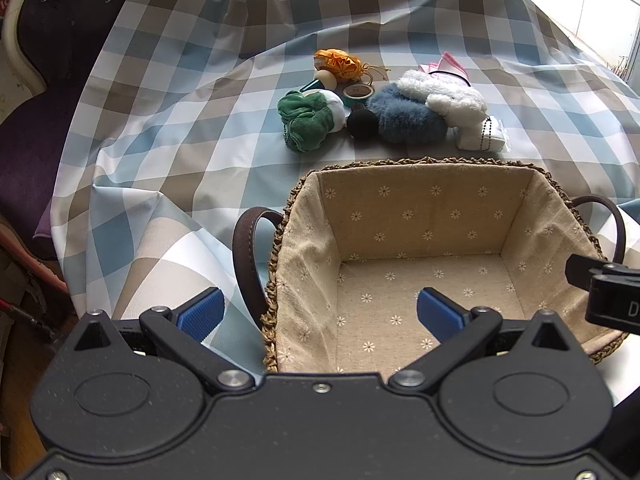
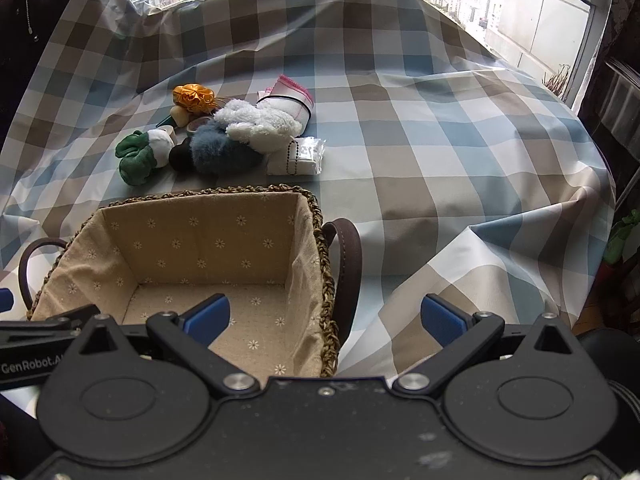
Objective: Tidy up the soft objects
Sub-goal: 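Reach the left tool to the green plush while the right tool reaches the cotton pad packet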
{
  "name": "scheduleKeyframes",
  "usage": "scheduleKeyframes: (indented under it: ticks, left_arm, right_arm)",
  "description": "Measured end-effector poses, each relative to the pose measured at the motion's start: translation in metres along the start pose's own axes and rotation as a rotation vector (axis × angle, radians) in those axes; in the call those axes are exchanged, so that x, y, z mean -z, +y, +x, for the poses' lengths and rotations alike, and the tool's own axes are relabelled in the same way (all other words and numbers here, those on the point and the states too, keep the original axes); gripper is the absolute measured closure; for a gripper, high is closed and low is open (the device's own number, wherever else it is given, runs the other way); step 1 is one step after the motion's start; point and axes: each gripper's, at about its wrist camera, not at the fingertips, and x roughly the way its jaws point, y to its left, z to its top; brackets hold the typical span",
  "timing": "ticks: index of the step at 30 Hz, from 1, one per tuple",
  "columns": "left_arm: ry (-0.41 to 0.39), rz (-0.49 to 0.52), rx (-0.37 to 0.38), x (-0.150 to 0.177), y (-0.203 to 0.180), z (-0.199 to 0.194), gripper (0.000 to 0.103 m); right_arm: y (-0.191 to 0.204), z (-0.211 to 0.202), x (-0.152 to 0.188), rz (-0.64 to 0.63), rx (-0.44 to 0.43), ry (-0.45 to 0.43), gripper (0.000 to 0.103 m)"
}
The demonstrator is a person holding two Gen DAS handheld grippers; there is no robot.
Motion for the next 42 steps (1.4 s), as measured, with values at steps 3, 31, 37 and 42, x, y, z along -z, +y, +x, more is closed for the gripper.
scheduleKeyframes:
  ticks: [3,31,37,42]
  left_arm:
    - [-0.001,0.023,0.037,-0.012,0.003,0.001,0.004]
    - [0.079,-0.002,0.011,-0.132,0.045,0.119,0.013]
    - [0.107,0.032,0.020,-0.153,0.036,0.152,0.012]
    - [0.136,0.080,-0.002,-0.164,0.031,0.177,0.012]
  right_arm:
    - [0.001,-0.001,-0.009,-0.026,-0.037,0.014,0.001]
    - [-0.028,0.143,-0.136,0.059,-0.062,0.130,0.029]
    - [-0.003,0.167,-0.146,-0.073,-0.102,0.193,0.034]
    - [0.011,0.186,-0.161,-0.162,-0.135,0.253,0.033]
